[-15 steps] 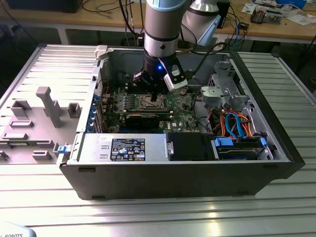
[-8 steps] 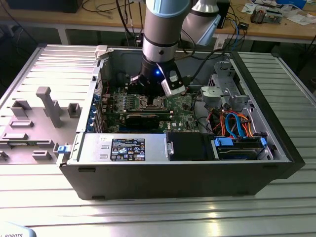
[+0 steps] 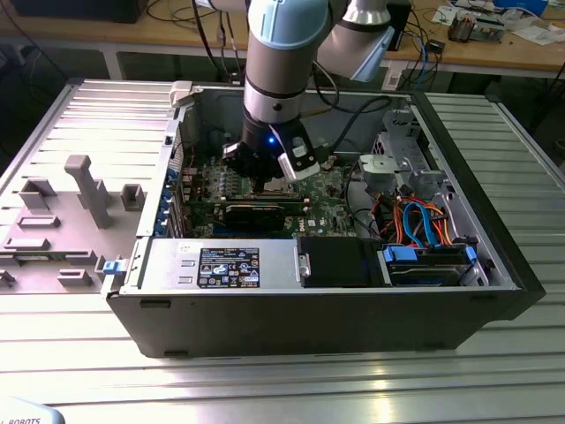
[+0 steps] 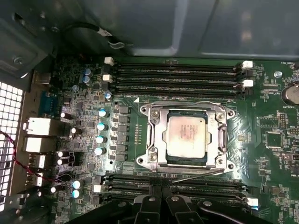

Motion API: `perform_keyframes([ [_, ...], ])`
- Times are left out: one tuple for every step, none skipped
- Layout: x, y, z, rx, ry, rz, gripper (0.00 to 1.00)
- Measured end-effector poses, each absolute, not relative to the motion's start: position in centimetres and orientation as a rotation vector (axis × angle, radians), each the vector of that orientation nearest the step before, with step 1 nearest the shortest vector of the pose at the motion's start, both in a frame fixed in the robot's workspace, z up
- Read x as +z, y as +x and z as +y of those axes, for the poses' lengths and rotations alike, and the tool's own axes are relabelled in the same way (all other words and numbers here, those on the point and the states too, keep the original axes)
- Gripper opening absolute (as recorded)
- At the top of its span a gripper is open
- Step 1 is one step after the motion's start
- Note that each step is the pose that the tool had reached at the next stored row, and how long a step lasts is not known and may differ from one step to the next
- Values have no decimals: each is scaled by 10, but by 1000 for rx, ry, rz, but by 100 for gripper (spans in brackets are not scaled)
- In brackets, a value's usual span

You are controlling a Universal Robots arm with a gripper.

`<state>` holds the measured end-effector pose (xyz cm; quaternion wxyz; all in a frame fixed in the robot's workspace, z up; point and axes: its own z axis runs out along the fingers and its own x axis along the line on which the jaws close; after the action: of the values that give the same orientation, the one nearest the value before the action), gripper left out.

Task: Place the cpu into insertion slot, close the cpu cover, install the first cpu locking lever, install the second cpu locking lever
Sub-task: 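Install the second cpu locking lever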

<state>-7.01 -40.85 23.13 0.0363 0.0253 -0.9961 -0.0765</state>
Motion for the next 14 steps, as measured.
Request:
perform_keyframes([
  [230, -72, -409, -246, 92, -3057, 11],
  [225, -73, -409, -249, 99, -3055, 11],
  [222, -73, -409, -250, 100, -3055, 11],
  [218, -74, -409, -255, 102, -3054, 11],
  [217, -75, -409, -263, 106, -3053, 11],
  [216, -78, -409, -276, 113, -3052, 11],
  [214, -80, -409, -291, 119, -3050, 11],
  [212, -81, -409, -303, 123, -3049, 11],
  [210, -81, -409, -304, 128, -3048, 11],
  [209, -81, -410, -304, 132, -3048, 11],
  [209, -81, -410, -306, 135, -3047, 11],
  [208, -81, -410, -322, 137, -3046, 11],
  [208, -81, -410, -332, 137, -3045, 11],
  [208, -81, -410, -333, 137, -3045, 11],
])
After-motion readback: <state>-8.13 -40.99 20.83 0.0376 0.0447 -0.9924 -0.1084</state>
